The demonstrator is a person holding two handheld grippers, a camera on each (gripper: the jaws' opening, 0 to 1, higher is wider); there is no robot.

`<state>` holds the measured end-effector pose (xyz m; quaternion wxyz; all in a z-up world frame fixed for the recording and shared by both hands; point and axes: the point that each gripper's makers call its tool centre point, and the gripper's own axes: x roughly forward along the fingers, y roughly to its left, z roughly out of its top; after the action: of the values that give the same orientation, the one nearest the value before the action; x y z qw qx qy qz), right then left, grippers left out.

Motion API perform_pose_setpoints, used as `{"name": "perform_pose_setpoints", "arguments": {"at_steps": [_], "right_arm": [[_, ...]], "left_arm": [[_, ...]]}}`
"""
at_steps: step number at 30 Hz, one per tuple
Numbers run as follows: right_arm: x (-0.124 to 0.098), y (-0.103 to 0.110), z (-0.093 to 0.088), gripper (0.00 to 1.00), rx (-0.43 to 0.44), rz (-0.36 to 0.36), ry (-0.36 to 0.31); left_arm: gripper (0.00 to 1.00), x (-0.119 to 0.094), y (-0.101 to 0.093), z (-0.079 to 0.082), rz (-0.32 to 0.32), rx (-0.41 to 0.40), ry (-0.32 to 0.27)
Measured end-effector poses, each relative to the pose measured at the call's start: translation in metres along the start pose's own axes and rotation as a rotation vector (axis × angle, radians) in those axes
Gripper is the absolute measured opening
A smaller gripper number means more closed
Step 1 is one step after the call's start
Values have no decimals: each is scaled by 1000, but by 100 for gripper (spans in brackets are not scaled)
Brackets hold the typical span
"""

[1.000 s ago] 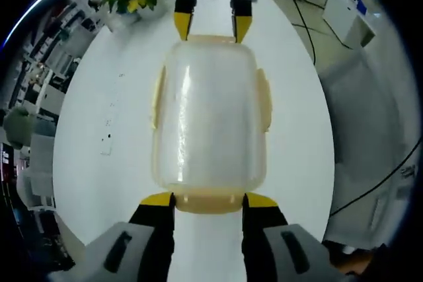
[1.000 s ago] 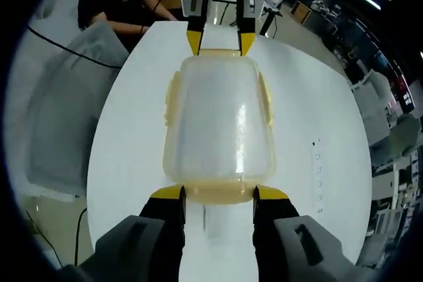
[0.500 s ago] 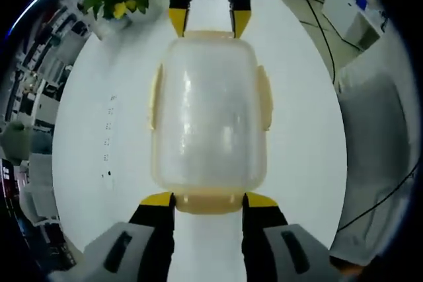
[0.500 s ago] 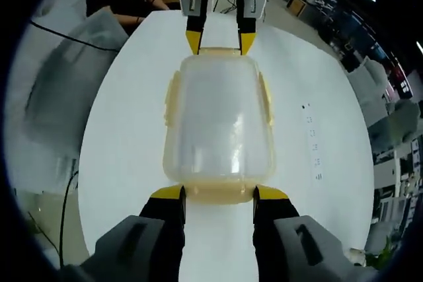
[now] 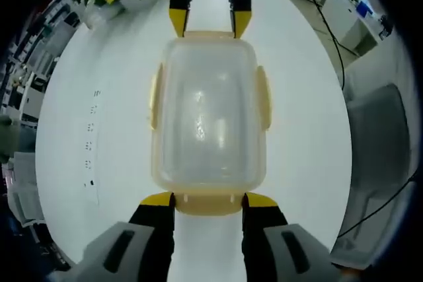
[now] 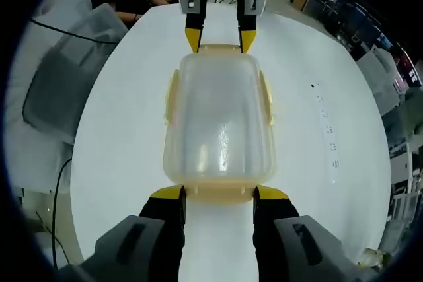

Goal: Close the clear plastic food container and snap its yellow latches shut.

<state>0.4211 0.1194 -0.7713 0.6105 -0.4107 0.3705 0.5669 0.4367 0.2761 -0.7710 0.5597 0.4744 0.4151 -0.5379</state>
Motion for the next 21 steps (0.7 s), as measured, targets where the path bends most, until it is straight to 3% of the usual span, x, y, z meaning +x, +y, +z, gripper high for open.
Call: {"name": "perform_pose_setpoints", "arguments": {"at_steps": [8, 21], "right_arm": [[8, -5, -12, 37, -6, 14, 32], [12, -3, -16, 38, 17, 36, 45]], "left_arm": [[34, 9, -2, 4, -22, -18, -4], [34, 17, -6, 6, -32, 10, 26]]}}
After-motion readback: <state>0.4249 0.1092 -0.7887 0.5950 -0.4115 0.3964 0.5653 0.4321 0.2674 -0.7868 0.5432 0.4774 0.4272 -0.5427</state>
